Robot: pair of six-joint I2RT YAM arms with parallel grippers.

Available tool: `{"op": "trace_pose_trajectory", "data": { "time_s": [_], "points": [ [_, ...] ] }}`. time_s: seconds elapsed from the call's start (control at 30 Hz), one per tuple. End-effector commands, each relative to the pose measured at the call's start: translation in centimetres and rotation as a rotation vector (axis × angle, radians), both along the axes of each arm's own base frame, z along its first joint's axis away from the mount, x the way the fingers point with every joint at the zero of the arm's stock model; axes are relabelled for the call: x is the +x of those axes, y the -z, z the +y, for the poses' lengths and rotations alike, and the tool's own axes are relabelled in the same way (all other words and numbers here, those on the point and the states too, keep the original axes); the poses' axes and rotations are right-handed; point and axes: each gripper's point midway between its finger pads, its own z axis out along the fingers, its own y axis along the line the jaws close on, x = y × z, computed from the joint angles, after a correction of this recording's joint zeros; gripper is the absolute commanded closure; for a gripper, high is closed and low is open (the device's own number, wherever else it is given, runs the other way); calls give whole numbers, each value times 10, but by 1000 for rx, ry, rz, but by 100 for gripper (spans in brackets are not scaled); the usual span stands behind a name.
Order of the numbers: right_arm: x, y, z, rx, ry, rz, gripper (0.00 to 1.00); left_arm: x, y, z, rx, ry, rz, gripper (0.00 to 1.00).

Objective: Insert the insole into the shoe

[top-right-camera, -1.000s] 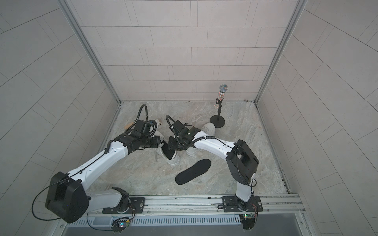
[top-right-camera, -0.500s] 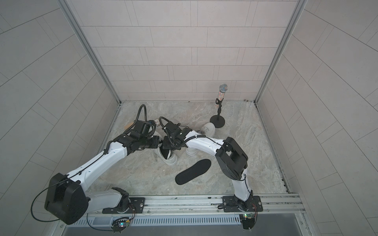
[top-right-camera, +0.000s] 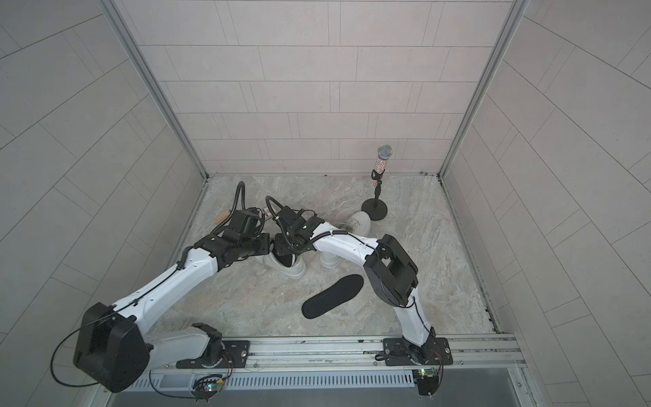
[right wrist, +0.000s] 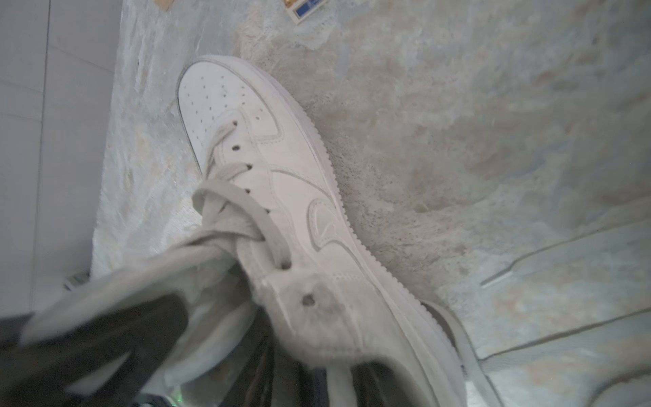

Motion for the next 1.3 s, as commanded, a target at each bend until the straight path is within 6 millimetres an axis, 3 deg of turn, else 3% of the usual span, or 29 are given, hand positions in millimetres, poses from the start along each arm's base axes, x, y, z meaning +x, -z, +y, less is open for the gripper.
{"op": "trace_pose_trajectory", "data": {
  "time_s": [0.0, 0.13, 0.23, 0.47, 0.7, 0.87, 1.07, 1.2, 1.27],
  "points": [
    [-4, -8, -37, -152, -43, -53, 56, 21, -14, 10, -3, -110, -88, 100],
    [-8, -16, -57, -206, -21, -84, 58, 23, -7, 7, 1, -102, -63, 100],
    [-9, -16, -62, -209, -4, -89, 76, 25, -5, 5, -6, -99, -63, 100],
    [-16, -12, -37, -39, 58, 16, 97, 23, 0, 4, -9, -101, -67, 100],
    [-22, 0, -8, 12, 96, 116, 99, 21, -2, -3, -35, -83, -77, 100],
    [-20, 6, -2, 12, 129, 141, 100, 16, -4, -3, -47, -84, -82, 100],
    [2, -1, -12, 47, 200, 152, 100, 19, -21, -2, -102, -127, -136, 100],
    [25, -22, -28, 37, 201, 116, 100, 27, -36, 7, -118, -226, -173, 100],
    [30, -30, -37, 19, 184, 101, 100, 29, -32, 11, -132, -285, -161, 100]
  ]
}}
